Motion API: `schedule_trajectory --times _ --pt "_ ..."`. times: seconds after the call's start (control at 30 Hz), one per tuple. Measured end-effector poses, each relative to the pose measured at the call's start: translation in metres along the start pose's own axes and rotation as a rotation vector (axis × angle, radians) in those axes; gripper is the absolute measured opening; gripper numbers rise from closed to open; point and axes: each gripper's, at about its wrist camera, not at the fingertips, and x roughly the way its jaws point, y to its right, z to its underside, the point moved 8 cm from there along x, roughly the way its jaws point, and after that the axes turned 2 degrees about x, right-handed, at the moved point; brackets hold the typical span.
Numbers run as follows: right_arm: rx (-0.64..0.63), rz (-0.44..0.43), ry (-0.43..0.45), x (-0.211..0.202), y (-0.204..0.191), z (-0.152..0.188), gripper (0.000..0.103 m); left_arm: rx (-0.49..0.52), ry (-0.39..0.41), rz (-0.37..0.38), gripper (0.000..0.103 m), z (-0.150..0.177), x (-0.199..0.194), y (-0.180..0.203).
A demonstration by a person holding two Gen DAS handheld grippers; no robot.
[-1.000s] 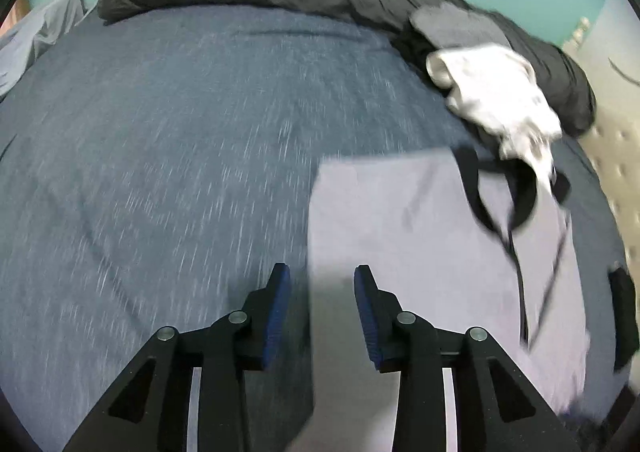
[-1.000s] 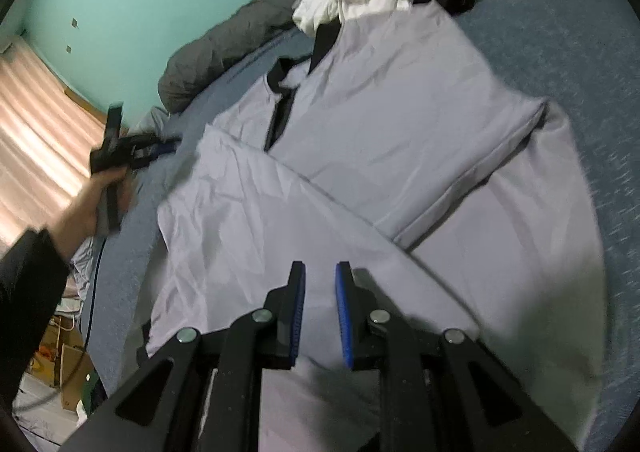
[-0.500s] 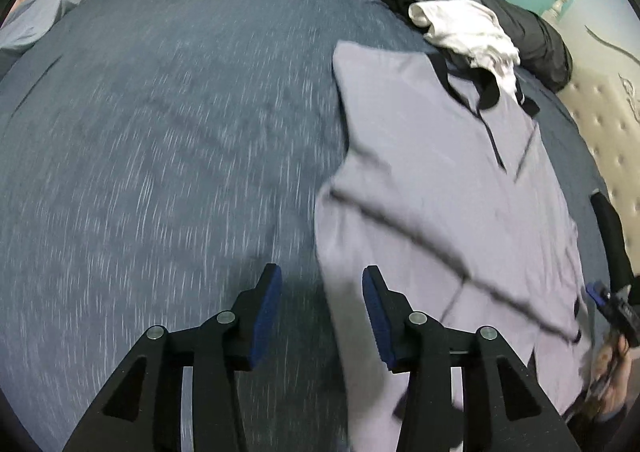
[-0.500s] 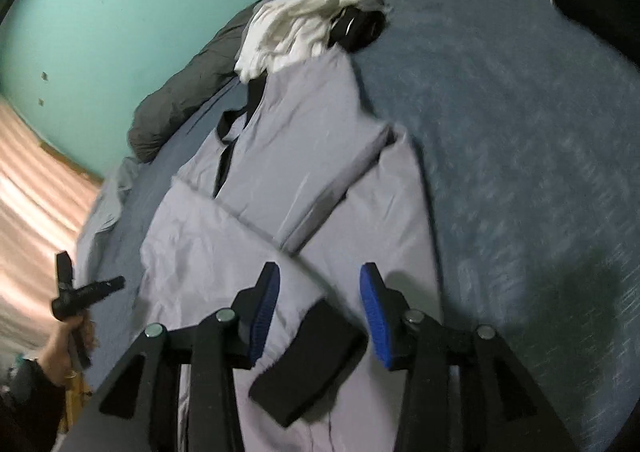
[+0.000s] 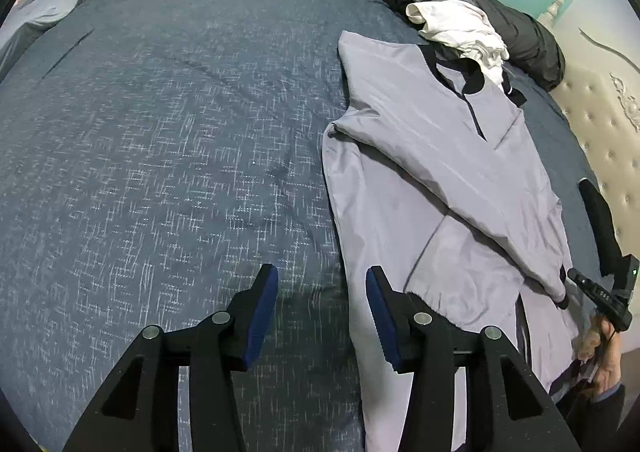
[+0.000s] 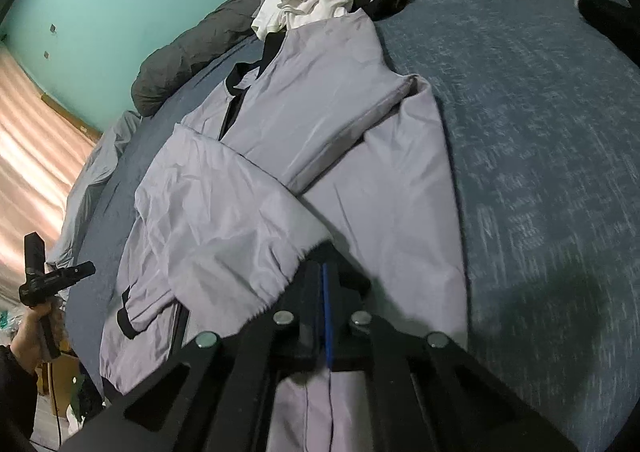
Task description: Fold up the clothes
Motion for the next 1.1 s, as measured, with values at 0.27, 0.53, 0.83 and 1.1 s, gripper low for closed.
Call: schedule_trajectory --times 0.27,0.53,0.83,1.1 --pt "0.061 -0.026 0.026 -0.009 0.008 0.006 0.001 -0.007 -0.015 0.008 0.050 0.006 0.014 0.006" --pt "0.060 -0.043 0.019 0.004 -0.003 -0.008 0.053 -0.021 -0.025 0.006 0.050 0.006 0.025 0.002" --pt "-0.038 0.005 -0.051 0.025 -0.008 -0.001 0.004 -0.055 -0.022 -0.001 0.050 -0.002 0.035 -0.007" --pt "-0.038 -0.003 -0.049 0.013 -0.004 0.005 0.002 -0.047 -0.002 -0.041 0.051 -0.027 0.049 -0.004"
